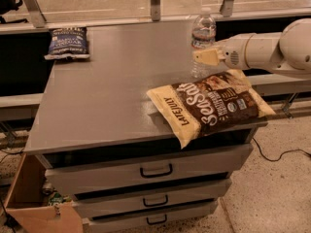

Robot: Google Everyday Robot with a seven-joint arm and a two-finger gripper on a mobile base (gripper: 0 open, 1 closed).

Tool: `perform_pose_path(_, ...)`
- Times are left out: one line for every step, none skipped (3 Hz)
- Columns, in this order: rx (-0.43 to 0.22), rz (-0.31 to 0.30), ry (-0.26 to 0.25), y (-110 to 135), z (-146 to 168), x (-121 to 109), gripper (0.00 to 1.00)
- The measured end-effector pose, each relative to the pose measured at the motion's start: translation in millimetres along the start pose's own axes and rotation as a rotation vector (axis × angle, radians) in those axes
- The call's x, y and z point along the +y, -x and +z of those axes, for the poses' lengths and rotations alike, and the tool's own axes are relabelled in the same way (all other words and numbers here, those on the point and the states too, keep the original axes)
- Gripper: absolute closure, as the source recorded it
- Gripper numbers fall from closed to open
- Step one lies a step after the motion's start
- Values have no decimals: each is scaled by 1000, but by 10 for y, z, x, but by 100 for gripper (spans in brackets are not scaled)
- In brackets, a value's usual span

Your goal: Move water bottle near brown chip bag

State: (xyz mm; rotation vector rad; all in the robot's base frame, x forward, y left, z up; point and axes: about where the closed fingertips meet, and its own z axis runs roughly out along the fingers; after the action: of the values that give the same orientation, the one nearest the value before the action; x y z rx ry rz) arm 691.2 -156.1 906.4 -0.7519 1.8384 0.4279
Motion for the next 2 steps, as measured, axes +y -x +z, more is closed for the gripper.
perform_pose_path(0, 26, 1, -81, -122, 21, 82)
perform_pose_path(6, 51, 10, -154, -161, 55, 60)
